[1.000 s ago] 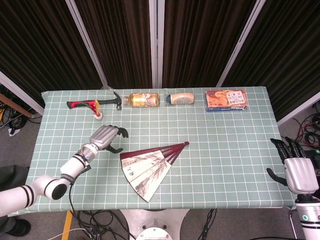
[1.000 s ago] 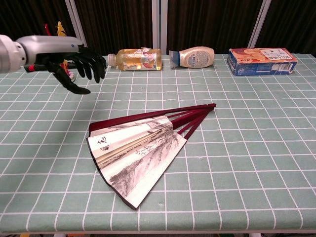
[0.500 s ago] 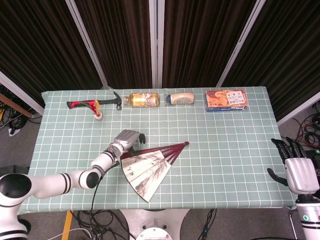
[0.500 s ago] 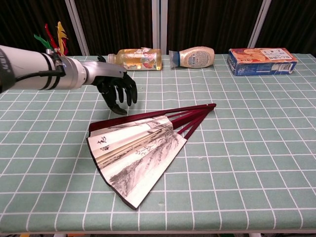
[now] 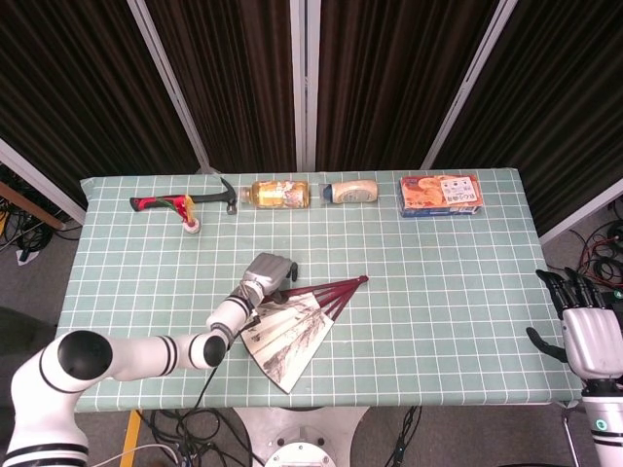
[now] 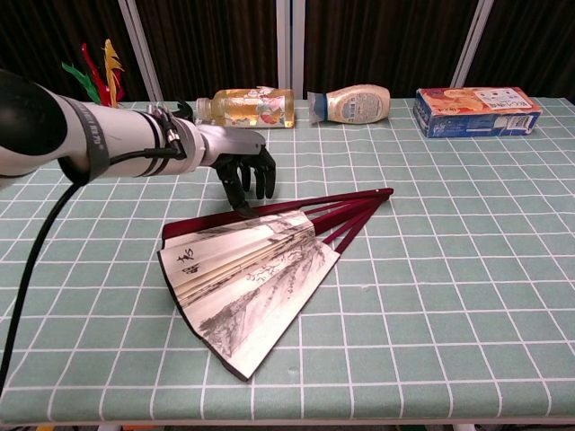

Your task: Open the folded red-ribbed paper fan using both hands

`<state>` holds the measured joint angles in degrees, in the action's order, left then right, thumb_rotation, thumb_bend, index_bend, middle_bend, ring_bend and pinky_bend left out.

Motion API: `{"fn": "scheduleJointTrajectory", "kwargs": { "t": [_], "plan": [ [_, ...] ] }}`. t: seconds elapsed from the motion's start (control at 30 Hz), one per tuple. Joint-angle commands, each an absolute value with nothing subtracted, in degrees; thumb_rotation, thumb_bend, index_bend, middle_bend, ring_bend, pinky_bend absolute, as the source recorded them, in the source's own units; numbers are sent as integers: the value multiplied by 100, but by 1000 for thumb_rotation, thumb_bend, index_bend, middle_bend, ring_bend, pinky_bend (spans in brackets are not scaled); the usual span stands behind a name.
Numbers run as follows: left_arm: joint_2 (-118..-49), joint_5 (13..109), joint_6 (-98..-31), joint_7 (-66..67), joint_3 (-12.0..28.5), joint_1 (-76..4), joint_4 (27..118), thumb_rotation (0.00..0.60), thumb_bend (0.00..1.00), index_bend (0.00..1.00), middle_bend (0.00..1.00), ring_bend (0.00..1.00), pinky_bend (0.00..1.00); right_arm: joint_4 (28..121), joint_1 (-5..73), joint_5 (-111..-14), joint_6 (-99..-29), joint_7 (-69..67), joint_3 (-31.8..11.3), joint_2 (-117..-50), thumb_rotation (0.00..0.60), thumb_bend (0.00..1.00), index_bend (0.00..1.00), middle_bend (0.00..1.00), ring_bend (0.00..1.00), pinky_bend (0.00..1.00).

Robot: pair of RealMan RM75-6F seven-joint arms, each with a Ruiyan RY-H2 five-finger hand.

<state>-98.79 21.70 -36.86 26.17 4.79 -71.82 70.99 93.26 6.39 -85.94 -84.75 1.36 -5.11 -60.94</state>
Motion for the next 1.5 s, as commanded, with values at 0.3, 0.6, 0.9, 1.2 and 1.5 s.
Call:
{"fn": "scheduleJointTrajectory", "kwargs": {
  "t": [0.3, 0.6, 0.9, 1.2, 1.5],
  "plan": [
    [-10018, 1762, -3613, 2935, 426, -7505, 7066, 593, 293, 415, 347, 316, 305, 9211, 596, -8575, -8513, -14, -506, -6112, 600, 115, 110, 162, 50, 114],
    [-10072, 1616, -3619, 2970, 464, -7615, 7011, 593, 308, 443, 424, 364, 305, 9175, 584, -8557, -8519, -89, -519, -6103, 600, 115, 110, 164, 50, 114],
    [-10187, 1772, -3757, 3038, 409, -7615, 6967, 596, 320, 488, 495, 416, 305, 9166, 570, -8565, -8552, -159, -532, -6096, 600, 115, 110, 165, 50, 114],
    [-10193, 1988, -3854, 2984, 471, -7502, 6997, 600, 342, 602, 595, 507, 305, 9155, 541, -8581, -8653, -237, -570, -6091, 600, 115, 110, 167, 50, 113],
    [-9853, 2848, -4331, 2553, 687, -7076, 7518, 600, 366, 667, 689, 626, 373, 9195, 603, -8667, -8593, -615, -590, -5999, 600, 124, 110, 175, 50, 114]
  ]
}}
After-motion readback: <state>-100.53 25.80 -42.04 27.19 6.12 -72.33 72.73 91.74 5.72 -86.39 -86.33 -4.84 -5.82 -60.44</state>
